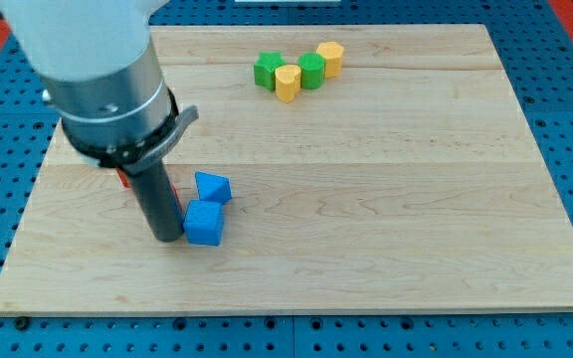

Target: Push the yellow heart towards the center of the board

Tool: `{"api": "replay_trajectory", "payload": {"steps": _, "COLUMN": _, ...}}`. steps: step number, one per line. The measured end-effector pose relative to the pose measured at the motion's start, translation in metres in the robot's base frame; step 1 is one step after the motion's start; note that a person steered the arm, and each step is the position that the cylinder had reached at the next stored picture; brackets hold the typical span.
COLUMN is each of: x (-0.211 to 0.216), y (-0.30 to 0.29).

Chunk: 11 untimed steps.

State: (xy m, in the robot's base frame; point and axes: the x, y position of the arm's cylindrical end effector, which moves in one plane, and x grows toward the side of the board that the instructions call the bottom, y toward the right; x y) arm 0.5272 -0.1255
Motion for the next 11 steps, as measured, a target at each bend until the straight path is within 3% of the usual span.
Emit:
{"api": "replay_trajectory", "payload": {"steps": 3, "x": -0.086, "y": 0.002}}
{"api": "replay_trajectory", "payload": {"steps": 4, "x": -0.103, "y": 0.030}}
{"api": "replay_trajectory", "payload": {"steps": 6, "x": -0.125, "y": 0.153}}
{"api": "replay_trajectory", "payload": {"steps": 8, "x": -0.190, "y": 0.233}}
{"api": "replay_trajectory", "payload": {"steps": 9, "x": -0.242, "y": 0.228}}
{"api": "replay_trajectory", "payload": {"steps": 10, "x": -0.260, "y": 0.143}}
{"api": "replay_trajectory", "payload": {"steps": 11, "x": -0.235, "y": 0.091}}
